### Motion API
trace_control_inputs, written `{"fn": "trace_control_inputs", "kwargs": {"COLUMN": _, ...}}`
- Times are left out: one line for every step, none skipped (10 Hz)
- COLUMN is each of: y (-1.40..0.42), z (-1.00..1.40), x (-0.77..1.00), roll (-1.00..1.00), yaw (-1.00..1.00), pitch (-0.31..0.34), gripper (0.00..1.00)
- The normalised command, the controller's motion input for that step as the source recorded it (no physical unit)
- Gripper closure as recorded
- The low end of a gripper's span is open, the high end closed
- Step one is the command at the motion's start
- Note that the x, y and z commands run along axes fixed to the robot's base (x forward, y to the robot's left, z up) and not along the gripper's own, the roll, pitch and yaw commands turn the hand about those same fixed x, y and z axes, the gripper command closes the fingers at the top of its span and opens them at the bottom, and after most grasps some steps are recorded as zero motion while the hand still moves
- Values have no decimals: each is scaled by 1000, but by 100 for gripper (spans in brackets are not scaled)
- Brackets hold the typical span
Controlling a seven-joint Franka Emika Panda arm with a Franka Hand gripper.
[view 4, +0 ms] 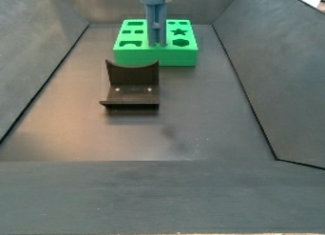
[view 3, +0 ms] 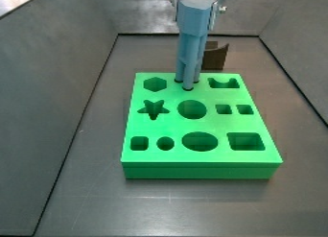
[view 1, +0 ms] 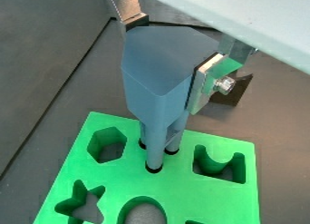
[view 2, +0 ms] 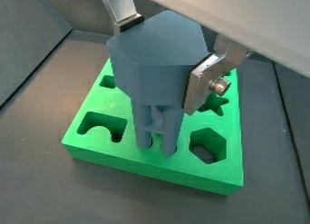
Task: Pick up the 3 prong object. Move up. Move to above the board. Insert the 3 prong object.
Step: Insert the 3 prong object.
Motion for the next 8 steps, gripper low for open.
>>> {"fn": "trace_control_inputs", "kwargs": {"y": -46, "z": 0, "x": 0, "roll": 0, "yaw": 0, "pitch": 0, "gripper": 100}}
{"fn": "trace_control_inputs", "kwargs": {"y": -117, "z": -3, "x": 0, "roll": 0, "yaw": 3, "pitch": 0, "gripper": 100}}
{"fn": "trace_control_inputs", "kwargs": {"y": -120, "z": -3, "x": 0, "roll": 0, "yaw": 0, "pitch": 0, "gripper": 100}}
{"fn": "trace_control_inputs", "kwargs": {"y": -80, "z": -9, "x": 0, "roll": 0, "yaw": 0, "pitch": 0, "gripper": 100}}
{"fn": "trace_control_inputs", "kwargs": {"y": -40, "z": -131, "x": 0, "roll": 0, "yaw": 0, "pitch": -16, "gripper": 100}}
{"fn": "trace_control_inputs", "kwargs": {"y": -31, "z": -354, "x": 0, "roll": 90, "yaw": 9, "pitch": -50, "gripper": 100}}
{"fn": "trace_control_inputs", "kwargs": {"y": 0, "z": -391, "x": 31, "roll": 110, "yaw": 34, "pitch": -41, "gripper": 100}}
{"fn": "trace_control_inputs", "kwargs": {"y": 0, "z": -703, "x": 0, "roll": 239, "yaw": 86, "pitch": -89, "gripper": 100}}
